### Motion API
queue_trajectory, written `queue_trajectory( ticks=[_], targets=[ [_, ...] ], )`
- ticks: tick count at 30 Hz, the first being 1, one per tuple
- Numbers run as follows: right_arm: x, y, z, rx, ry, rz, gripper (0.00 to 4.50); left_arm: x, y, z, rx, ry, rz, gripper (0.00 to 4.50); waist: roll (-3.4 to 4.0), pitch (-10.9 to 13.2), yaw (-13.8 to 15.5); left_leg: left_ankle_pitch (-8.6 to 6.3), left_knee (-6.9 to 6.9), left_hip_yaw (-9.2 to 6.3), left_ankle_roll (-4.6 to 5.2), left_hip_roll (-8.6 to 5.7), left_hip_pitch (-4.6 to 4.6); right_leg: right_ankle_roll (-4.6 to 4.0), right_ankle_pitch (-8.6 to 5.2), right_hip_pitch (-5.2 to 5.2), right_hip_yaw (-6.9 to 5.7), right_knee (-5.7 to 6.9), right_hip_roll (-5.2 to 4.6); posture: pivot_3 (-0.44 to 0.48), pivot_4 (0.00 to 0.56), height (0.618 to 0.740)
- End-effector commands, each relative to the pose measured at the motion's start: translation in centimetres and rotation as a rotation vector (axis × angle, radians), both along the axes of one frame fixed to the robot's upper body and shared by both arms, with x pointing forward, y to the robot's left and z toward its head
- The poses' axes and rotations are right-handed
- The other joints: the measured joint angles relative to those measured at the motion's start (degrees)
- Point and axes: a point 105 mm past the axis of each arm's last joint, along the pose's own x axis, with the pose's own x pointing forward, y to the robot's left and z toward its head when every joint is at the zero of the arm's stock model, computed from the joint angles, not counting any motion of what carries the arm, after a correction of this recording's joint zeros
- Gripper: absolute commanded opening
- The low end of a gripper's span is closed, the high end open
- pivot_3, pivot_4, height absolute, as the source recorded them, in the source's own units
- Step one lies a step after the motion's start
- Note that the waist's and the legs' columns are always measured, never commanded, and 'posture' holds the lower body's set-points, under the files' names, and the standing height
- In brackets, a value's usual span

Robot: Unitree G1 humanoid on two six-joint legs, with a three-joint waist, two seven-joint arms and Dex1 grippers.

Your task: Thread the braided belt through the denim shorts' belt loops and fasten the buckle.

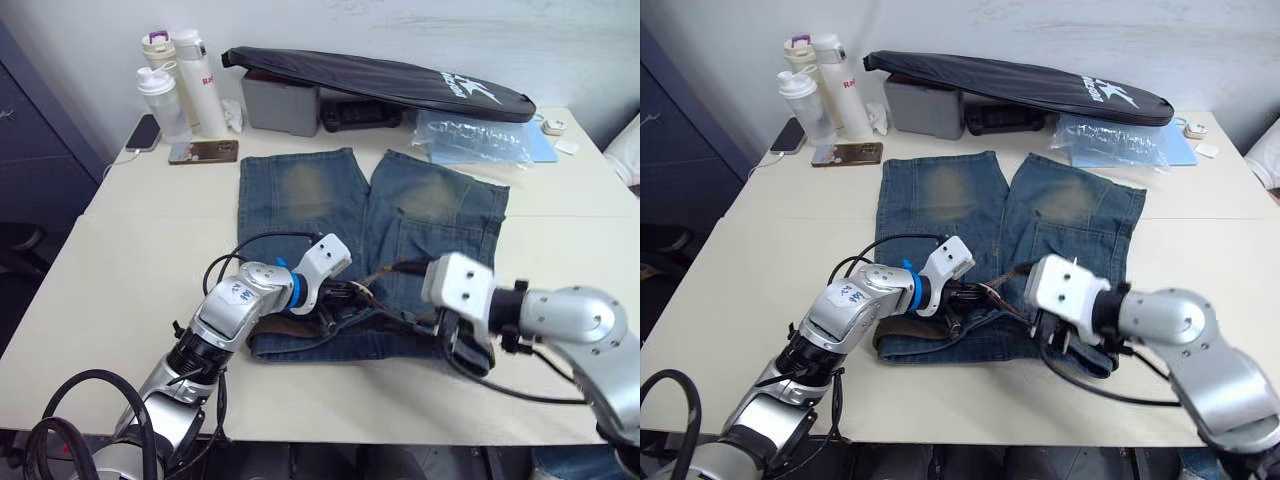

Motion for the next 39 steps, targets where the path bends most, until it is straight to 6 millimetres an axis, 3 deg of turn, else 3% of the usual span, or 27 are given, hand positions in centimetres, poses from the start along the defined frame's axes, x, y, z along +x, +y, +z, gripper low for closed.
queue_trajectory(
  ticks=[1,5,13,17,24,27,28,33,34,35,38,39],
  targets=[
    [2.2,-1.4,0.7,-0.098,-0.126,-0.059,4.45,-0.4,-0.5,0.9,-0.015,-0.042,-0.038,0.00,0.01,0.0,0.0,0.00,-0.01,0.00,0.01,0.00,-0.01,0.00,0.00,-0.01,0.01,-0.01,-0.01,0.000,0.150,0.740],
    [3.8,-1.9,-0.4,-0.162,-0.158,-0.053,4.45,-0.5,-0.6,2.0,-0.031,-0.082,-0.064,0.00,0.00,0.0,0.1,0.01,-0.02,0.00,0.02,-0.01,-0.06,0.00,0.00,-0.01,0.00,-0.01,-0.05,0.000,0.150,0.740],
    [4.1,-1.4,-1.8,-0.201,-0.154,0.006,4.45,-0.9,-1.1,2.9,-0.065,-0.119,-0.101,0.00,0.01,0.0,0.1,0.01,0.02,0.01,0.03,0.00,-0.07,0.00,0.00,-0.01,0.00,0.07,-0.02,0.000,0.150,0.740],
    [4.1,-1.0,-2.2,-0.204,-0.150,0.023,3.33,-1.0,-1.4,2.9,-0.068,-0.122,-0.108,0.00,0.01,0.0,0.1,0.01,0.02,0.01,0.03,0.00,-0.07,0.00,0.00,-0.01,-0.01,0.19,-0.02,0.000,0.150,0.740],
    [3.7,-1.0,-2.4,-0.209,-0.149,0.041,0.16,-0.8,-1.8,3.4,-0.097,-0.118,-0.118,0.00,0.01,0.0,0.1,0.01,0.05,0.01,0.03,-0.01,-0.07,0.01,0.00,-0.01,-0.01,0.24,-0.01,0.000,0.150,0.740],
    [3.6,-1.2,-2.2,-0.226,-0.170,0.047,0.07,-1.3,-1.8,4.3,-0.180,-0.052,-0.145,0.00,0.02,0.0,0.1,0.01,0.05,0.02,0.03,-0.01,-0.06,0.01,0.00,-0.01,-0.02,0.25,-0.01,0.000,0.150,0.740],
    [3.6,-1.3,-2.1,-0.230,-0.179,0.051,0.00,-1.2,-1.5,4.5,-0.192,-0.033,-0.144,0.71,0.02,0.0,0.1,0.01,0.05,0.01,0.03,0.00,-0.06,0.00,0.00,-0.01,-0.02,0.25,0.00,0.000,0.150,0.740],
    [3.3,-1.6,-1.5,-0.257,-0.220,0.078,0.00,-1.2,1.3,5.0,-0.147,-0.025,-0.219,2.26,0.02,0.0,-0.1,0.01,0.04,0.02,0.02,0.01,-0.04,0.01,0.00,-0.02,-0.06,0.28,0.02,0.000,0.150,0.740],
    [3.2,-1.7,-1.3,-0.259,-0.229,0.082,0.00,-1.1,2.1,5.3,-0.143,-0.024,-0.231,2.91,0.03,0.0,-0.1,0.02,0.01,0.05,0.01,0.01,-0.01,0.01,0.00,-0.02,-0.08,0.27,0.04,0.000,0.150,0.740],
    [3.1,-1.7,-1.0,-0.260,-0.236,0.085,0.00,-1.1,2.8,5.6,-0.141,-0.023,-0.245,3.13,0.03,0.0,-0.1,0.02,0.01,0.05,0.01,0.02,0.00,0.00,0.00,-0.02,-0.08,0.27,0.05,0.000,0.150,0.740],
    [2.8,-2.1,-0.5,-0.274,-0.255,0.091,0.00,-0.9,4.9,6.4,-0.124,-0.026,-0.279,4.45,0.05,0.0,-0.1,0.02,0.01,0.06,0.01,0.02,0.01,0.00,0.00,-0.02,-0.08,0.28,0.03,0.000,0.150,0.740],
    [2.7,-2.2,-0.4,-0.278,-0.259,0.091,0.00,-0.8,5.4,6.6,-0.122,-0.027,-0.278,4.45,0.04,0.0,-0.1,0.02,0.00,0.05,0.01,0.02,0.00,0.00,0.00,-0.02,-0.08,0.27,0.02,0.000,0.150,0.740]
  ],
)
